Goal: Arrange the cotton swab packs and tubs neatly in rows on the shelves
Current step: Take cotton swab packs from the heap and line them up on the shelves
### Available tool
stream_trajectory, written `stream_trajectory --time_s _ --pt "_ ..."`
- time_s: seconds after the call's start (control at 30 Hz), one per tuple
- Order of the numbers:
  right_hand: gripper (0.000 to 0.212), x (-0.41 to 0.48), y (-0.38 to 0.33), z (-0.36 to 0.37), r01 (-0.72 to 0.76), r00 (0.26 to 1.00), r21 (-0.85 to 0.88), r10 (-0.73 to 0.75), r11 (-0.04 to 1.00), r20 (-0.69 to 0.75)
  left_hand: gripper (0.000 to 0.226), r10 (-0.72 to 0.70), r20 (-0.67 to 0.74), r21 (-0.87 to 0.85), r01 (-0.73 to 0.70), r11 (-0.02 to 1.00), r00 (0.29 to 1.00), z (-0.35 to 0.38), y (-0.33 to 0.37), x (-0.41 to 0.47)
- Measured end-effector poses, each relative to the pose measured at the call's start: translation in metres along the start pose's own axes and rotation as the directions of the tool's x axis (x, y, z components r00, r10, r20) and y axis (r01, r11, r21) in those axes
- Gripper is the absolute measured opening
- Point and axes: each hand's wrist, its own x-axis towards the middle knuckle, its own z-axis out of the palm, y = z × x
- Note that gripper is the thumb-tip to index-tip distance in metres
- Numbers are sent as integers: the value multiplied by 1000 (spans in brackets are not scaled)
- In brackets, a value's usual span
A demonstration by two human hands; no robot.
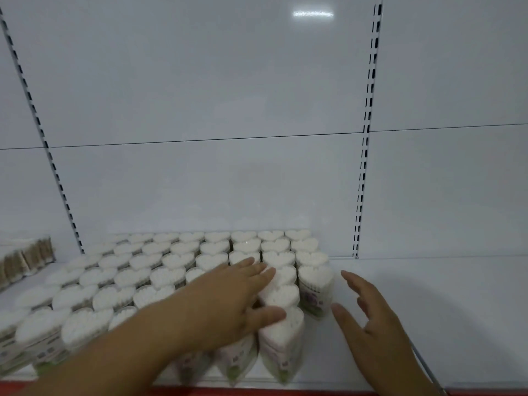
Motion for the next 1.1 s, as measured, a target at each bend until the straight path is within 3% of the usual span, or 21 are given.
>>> stream_trajectory --time_s 0.13,0.23,0.4,0.53,0.6,0.7,0.83,1.0,1.1 --pt "26 47 -16 -12 161 986 -104 -157 981 49 53 36 24 -198 -31 980 999 -26 -35 25" --pt "19 98 -24 -3 249 963 -182 -223 951 154 43 27 -14 -180 -29 983 1000 -27 -64 66" --pt "22 170 -15 42 339 896 -327 -197 882 399 44 144 21 -129 -140 982 989 -13 -94 116" --pt "42 192 -4 73 523 751 -472 -121 710 649 52 187 -32 -15 -187 982 982 -4 -100 119" --pt "42 194 -6 75 541 703 -468 -71 699 708 64 238 -51 82 -234 969 970 0 -108 118" --pt "42 192 -7 73 531 697 -458 -59 713 715 62 189 27 126 -191 973 982 2 -116 121" --pt "42 187 -6 75 525 729 -491 -69 695 681 41 262 -77 129 -251 959 962 8 -117 123" --pt "42 186 -5 70 543 750 -562 -59 623 659 63 356 -139 74 -348 934 924 9 -124 120" --pt "41 185 -5 71 538 747 -566 -42 625 664 69 370 -105 26 -370 929 923 8 -126 122"
